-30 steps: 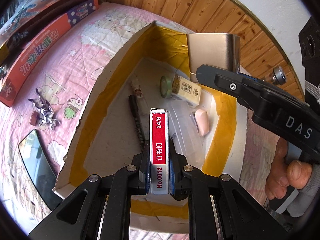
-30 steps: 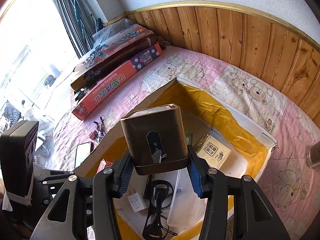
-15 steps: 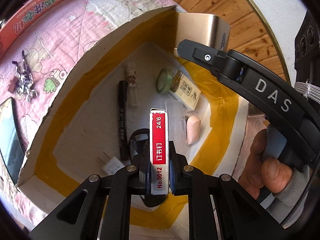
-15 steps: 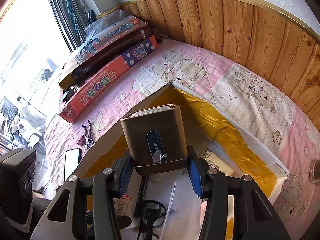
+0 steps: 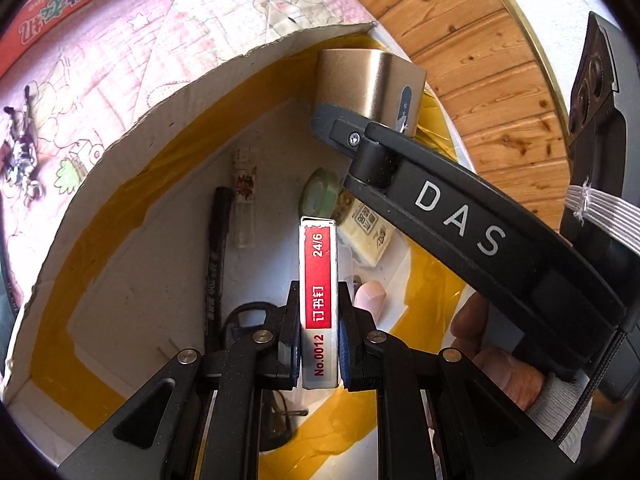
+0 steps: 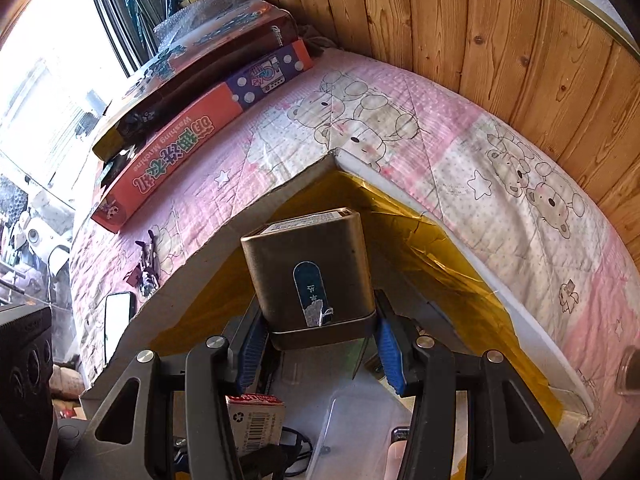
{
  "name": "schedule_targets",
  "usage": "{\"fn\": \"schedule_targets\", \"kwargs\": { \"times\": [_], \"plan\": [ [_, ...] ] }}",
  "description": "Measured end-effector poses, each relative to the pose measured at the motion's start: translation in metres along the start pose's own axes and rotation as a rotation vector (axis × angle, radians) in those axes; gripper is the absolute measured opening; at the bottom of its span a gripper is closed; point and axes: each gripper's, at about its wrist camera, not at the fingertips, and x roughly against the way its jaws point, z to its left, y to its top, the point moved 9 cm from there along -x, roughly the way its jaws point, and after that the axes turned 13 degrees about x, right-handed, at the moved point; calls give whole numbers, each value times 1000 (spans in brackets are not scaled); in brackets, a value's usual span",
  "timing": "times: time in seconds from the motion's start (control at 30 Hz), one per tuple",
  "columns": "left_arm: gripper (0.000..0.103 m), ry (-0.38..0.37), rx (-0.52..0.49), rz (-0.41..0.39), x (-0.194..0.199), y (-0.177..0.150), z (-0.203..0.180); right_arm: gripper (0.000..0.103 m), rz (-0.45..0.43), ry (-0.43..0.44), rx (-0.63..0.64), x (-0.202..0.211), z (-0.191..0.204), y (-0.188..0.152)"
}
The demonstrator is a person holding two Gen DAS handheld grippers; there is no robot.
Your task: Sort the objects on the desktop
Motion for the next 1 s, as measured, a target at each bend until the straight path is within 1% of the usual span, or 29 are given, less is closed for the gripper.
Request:
{"fn": "schedule_targets", "kwargs": {
  "times": [0.1,0.2,0.23,0.27,0.37,0.43,0.63,0.73,0.8,0.87,0.93,1.0],
  "plan": [
    [15,-3,4,5,-5,5,0,51,9,-1,9,-5,-2,3],
    [16,-32,4,34,-13,8,-1,52,10,-6,19,-9,-1,6],
    [25,-37,10,46,-16,8,-1,52,8,-12,23,-11,-2,6],
    [30,-43,14,47,-17,9,-1,53,10,-20,26,-13,-4,6],
    [30,-17,6,30,-16,10,1,55,-1,-34,7,-14,-11,4],
    [30,-2,-2,21,-14,7,3,55,-8,-26,-6,-12,-13,2],
    [30,5,-30,9,-2,-5,5,56,-25,-12,-15,2,-7,2],
    [30,27,-62,-18,4,-7,-1,57,-35,-6,-18,9,-4,1],
    [31,48,-87,-49,9,-7,-1,57,-37,-3,-17,13,-1,-1],
    [36,78,-122,-96,20,-9,-2,57,-38,0,-17,18,2,-5],
    [37,101,-157,-138,36,-13,8,57,-41,-1,-7,24,5,-10],
    [38,120,-192,-183,47,-15,7,57,-50,-1,4,32,9,-16]
  ]
}}
